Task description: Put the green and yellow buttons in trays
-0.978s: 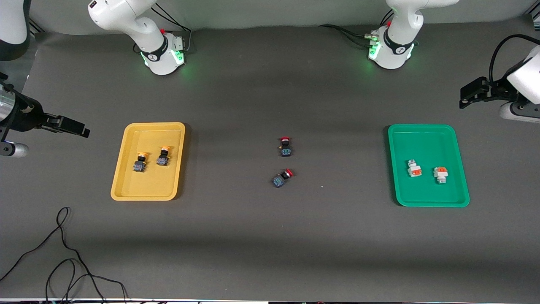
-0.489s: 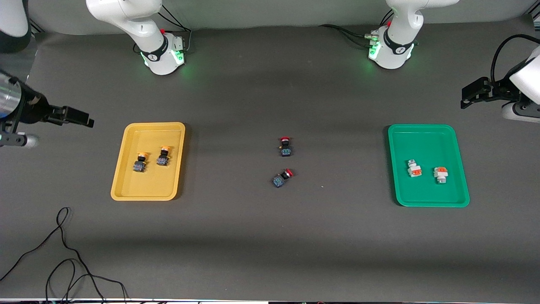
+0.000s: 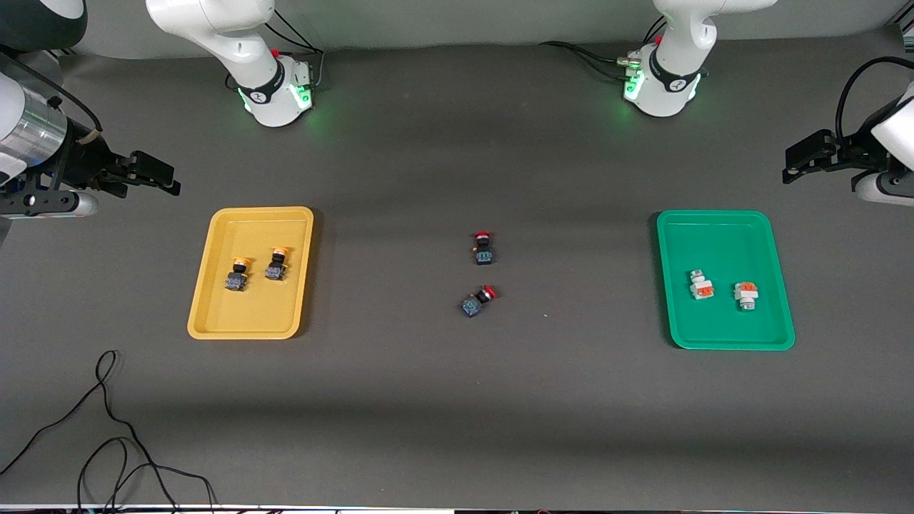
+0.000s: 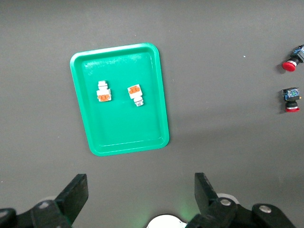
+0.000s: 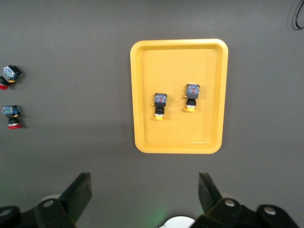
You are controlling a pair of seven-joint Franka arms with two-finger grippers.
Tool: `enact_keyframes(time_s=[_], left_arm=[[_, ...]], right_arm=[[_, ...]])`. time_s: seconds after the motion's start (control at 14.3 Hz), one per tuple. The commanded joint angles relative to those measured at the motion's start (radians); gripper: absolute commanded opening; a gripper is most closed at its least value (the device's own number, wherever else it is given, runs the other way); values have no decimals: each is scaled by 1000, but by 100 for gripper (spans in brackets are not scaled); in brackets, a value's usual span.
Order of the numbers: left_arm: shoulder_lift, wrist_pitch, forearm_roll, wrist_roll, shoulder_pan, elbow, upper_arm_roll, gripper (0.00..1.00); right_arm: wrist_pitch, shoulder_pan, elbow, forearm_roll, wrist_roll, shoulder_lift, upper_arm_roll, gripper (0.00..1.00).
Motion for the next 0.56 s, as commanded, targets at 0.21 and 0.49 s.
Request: enact_keyframes(time_s=[0.21, 0.49], left_arm=[[-13, -7, 0, -11, -6, -2, -2, 100], [-6, -10, 2, -14, -4, 4, -3, 100]], right_arm=[[-14, 54, 90, 11, -28, 51, -69, 100], [-28, 114, 117, 11, -28, 52, -140, 100]])
